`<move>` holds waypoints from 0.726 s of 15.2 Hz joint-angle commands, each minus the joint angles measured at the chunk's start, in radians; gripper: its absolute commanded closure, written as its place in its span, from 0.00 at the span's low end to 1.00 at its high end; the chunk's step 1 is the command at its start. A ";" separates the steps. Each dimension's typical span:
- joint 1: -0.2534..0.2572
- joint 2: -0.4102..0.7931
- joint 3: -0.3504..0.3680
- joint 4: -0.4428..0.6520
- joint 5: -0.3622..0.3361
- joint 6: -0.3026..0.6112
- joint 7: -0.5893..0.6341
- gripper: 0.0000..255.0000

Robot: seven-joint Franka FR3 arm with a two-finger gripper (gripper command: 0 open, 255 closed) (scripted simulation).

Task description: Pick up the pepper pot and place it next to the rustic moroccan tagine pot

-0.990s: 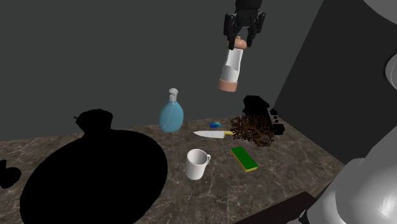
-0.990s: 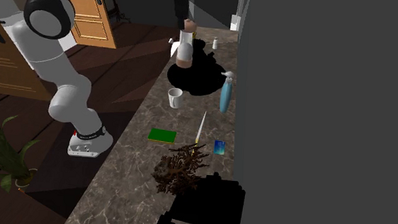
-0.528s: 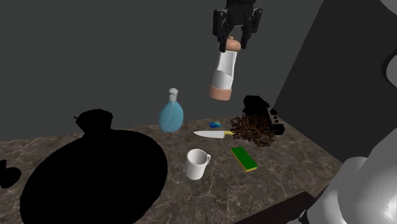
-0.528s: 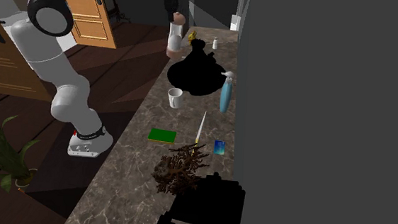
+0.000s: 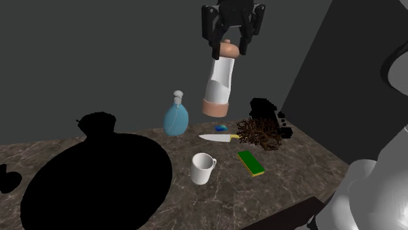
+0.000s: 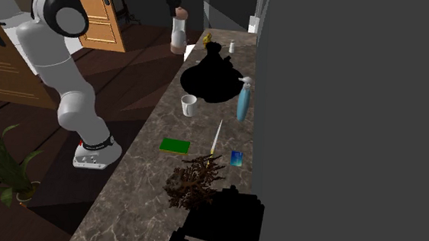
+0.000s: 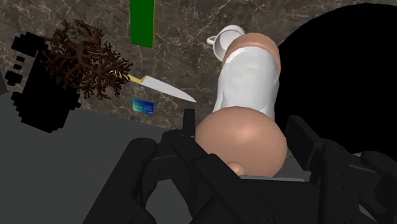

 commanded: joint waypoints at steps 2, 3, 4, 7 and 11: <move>0.056 0.060 0.053 0.076 -0.021 -0.040 0.097 1.00; 0.077 0.081 0.070 0.102 -0.030 -0.053 0.129 1.00; 0.100 0.104 0.085 0.131 -0.041 -0.068 0.160 1.00; 0.185 0.191 0.130 0.243 -0.088 -0.121 0.254 1.00; 0.172 0.155 0.131 0.146 -0.056 -0.059 0.274 1.00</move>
